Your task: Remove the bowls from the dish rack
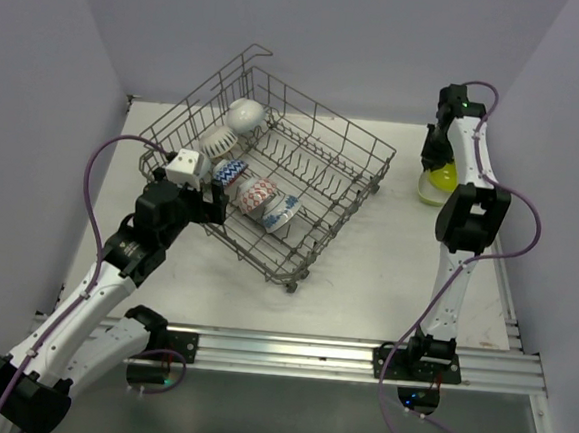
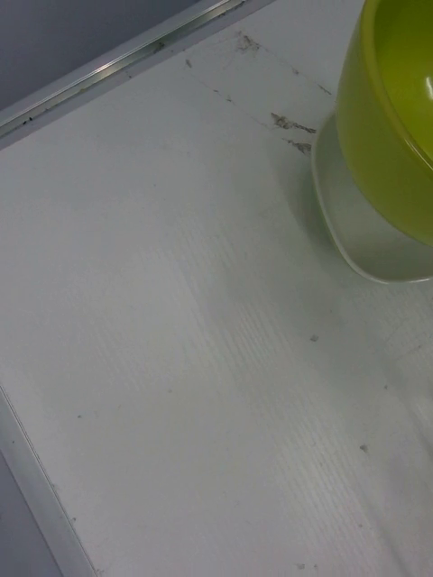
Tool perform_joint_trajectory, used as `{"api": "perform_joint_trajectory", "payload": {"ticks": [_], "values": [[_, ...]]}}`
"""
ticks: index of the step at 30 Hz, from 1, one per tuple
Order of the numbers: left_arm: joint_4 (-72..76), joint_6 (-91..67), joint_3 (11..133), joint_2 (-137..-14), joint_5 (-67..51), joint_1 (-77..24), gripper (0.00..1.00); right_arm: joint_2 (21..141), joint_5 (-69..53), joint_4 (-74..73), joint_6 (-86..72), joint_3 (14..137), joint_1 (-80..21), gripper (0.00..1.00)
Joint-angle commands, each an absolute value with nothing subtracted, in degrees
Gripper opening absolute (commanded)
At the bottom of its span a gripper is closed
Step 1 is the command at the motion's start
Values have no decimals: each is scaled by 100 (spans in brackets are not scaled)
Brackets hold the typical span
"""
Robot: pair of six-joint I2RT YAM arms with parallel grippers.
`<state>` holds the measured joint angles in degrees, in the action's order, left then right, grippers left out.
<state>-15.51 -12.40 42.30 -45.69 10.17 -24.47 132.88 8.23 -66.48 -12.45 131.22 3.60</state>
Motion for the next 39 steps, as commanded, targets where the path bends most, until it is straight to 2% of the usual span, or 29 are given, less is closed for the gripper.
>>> {"api": "perform_joint_trajectory", "payload": {"ticks": [1,39], "values": [[-1362,-1195,4236,-4500,949,-2487,100,13061,1046,-6979,-1037,13386,360,7],[-1389,-1169,4236,-4500,1011,-2540,100,13948,721,-6785,-1064,13597,158,8]]}}
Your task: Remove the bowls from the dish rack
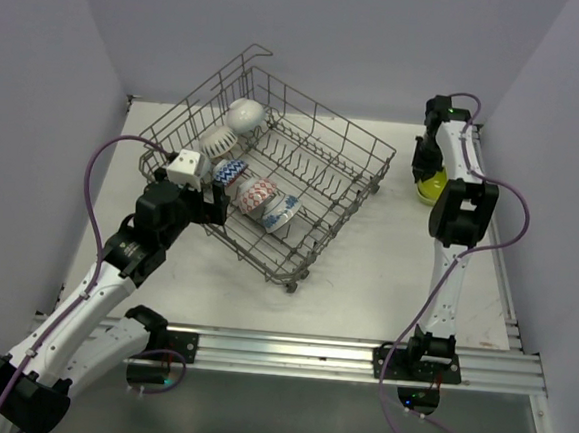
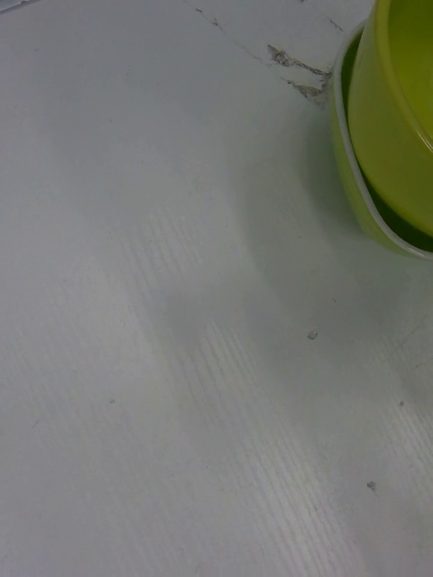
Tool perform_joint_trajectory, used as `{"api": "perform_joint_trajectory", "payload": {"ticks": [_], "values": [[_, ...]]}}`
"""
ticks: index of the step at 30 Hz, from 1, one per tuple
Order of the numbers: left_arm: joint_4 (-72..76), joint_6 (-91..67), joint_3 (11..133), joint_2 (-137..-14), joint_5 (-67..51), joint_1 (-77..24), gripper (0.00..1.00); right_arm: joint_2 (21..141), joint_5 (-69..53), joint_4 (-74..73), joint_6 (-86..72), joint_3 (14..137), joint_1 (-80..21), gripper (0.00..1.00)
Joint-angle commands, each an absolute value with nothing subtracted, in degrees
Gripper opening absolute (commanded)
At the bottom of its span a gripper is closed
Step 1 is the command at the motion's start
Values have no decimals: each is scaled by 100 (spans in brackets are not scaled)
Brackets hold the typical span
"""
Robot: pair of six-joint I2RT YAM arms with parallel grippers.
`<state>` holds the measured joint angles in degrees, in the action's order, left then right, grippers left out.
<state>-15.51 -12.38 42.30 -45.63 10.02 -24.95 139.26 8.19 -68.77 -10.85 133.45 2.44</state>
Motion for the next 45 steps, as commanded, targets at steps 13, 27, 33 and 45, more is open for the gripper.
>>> {"api": "perform_joint_trajectory", "payload": {"ticks": [13,27,33,45], "values": [[-1415,-1169,4271,-4474,1116,-2531,100,13193,615,-7101,-1248,13956,158,64],[-1248,-1107,4210,-4447,1424,-2540,100,10532,686,-6163,-1511,12202,158,71],[-1468,-1152,4859,-4904,1512,-2540,100,9115,185,-5134,-1731,10715,-403,68],[-1029,-949,4510,-5204,2030,-2531,100,8296,-255,-3315,-3137,8404,-2969,55]]}}
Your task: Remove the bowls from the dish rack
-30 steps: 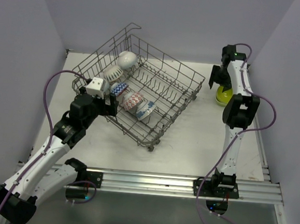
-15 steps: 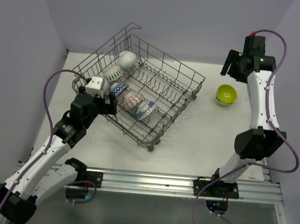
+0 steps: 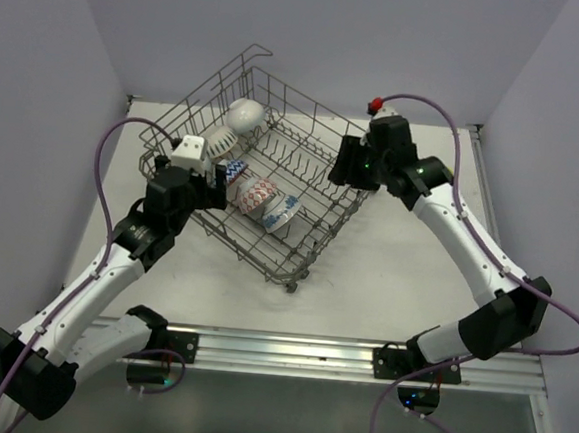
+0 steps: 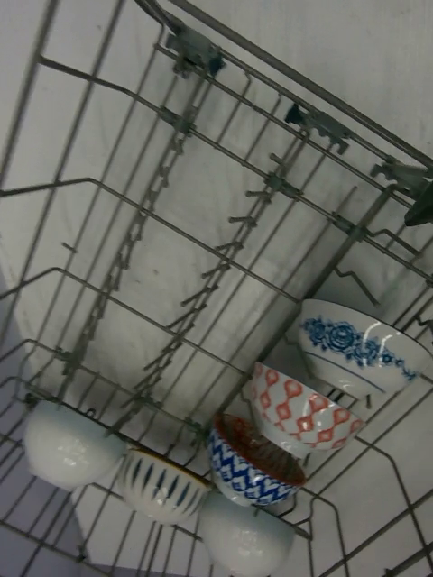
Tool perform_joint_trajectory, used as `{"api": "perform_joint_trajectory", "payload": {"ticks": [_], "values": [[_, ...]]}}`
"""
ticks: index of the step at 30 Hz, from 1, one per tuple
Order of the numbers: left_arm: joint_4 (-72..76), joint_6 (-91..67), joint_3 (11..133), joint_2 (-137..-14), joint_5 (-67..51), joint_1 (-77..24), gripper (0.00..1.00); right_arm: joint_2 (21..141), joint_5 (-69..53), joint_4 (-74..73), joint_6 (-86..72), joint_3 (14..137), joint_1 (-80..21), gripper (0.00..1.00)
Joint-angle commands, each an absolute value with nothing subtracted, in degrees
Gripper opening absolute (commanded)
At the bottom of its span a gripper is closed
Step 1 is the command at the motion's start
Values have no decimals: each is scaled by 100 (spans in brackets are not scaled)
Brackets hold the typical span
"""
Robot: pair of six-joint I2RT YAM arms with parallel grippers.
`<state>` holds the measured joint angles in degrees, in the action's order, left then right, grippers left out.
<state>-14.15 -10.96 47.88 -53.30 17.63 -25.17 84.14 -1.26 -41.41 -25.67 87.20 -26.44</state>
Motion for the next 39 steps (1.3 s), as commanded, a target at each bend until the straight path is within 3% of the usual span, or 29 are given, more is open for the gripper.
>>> {"api": "perform_joint_trajectory", "payload": {"ticks": [1,5,13,26,29,34,39], "values": [[-1002,-941,4500,-5160,2013,-2531,100,8366,-255,-3235,-3190,8359,-3093,55],[-1072,-958,4447,-5115,1960,-2531,100,8753,87,-3130,-3550,8236,-3743,55],[-1239,-1002,4500,-5115,1916,-2540,100,8745,597,-1969,-4816,7137,-4087,67],[-1248,-1037,4474,-5010,1784,-2549,100,9694,281,-976,-5545,7049,-4289,68],[-1248,-1037,4482,-5027,1749,-2549,100,9668,369,-635,-5738,6883,-4324,65],[-1248,-1037,4500,-5036,1688,-2549,100,9396,580,-27,-6117,6302,-4324,47],[-1248,-1037,4482,-5054,1661,-2549,100,9203,615,745,-6573,5654,-4333,36]]}}
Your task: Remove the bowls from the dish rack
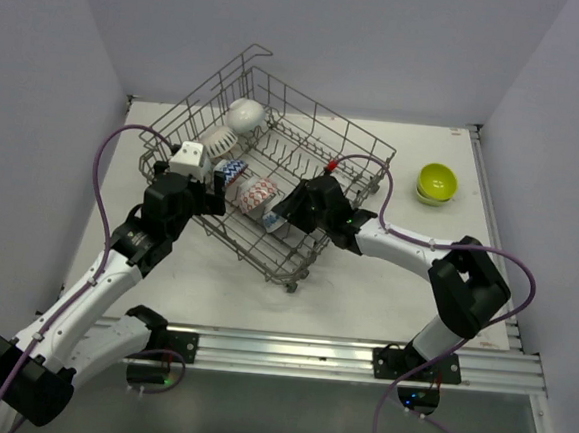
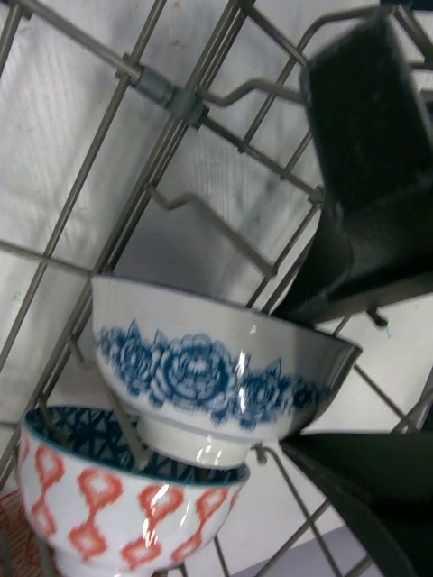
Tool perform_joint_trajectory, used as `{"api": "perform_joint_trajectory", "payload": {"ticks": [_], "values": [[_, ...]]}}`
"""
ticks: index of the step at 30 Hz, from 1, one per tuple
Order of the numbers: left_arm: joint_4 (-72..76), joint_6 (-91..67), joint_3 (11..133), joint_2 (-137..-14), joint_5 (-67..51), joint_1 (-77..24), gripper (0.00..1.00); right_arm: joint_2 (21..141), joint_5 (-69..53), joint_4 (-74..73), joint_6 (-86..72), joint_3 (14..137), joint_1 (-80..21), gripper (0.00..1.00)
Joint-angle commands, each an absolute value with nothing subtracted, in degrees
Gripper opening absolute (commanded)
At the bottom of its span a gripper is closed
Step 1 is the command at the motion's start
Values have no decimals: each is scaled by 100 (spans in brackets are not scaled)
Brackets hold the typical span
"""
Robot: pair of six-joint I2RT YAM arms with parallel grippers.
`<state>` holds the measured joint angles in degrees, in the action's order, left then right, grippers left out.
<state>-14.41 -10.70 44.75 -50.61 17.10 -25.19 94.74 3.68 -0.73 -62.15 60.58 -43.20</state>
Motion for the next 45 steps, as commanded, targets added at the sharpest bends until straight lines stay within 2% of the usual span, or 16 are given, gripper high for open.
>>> {"api": "perform_joint_trajectory", "payload": {"ticks": [1,10,16,25,29,31,45], "values": [[-1248,-1037,4491,-5054,1644,-2558,100,9141,624,956,-6653,5495,-4342,35],[-1257,-1037,4482,-5080,1687,-2566,100,8623,870,2477,-6926,4483,-4377,23],[-1274,-1028,4491,-5124,1723,-2566,100,8508,747,2637,-6943,4430,-4377,17],[-1292,-1020,4482,-5133,1723,-2566,100,8192,615,2260,-6759,4588,-4368,16],[-1283,-1020,4491,-5133,1714,-2566,100,8069,615,2153,-6671,4606,-4377,9],[-1283,-1011,4483,-5133,1705,-2566,100,8042,624,2162,-6662,4597,-4377,0],[-1292,-1002,4500,-5177,1696,-2558,100,8183,97,2778,-6618,4807,-4386,0]]}}
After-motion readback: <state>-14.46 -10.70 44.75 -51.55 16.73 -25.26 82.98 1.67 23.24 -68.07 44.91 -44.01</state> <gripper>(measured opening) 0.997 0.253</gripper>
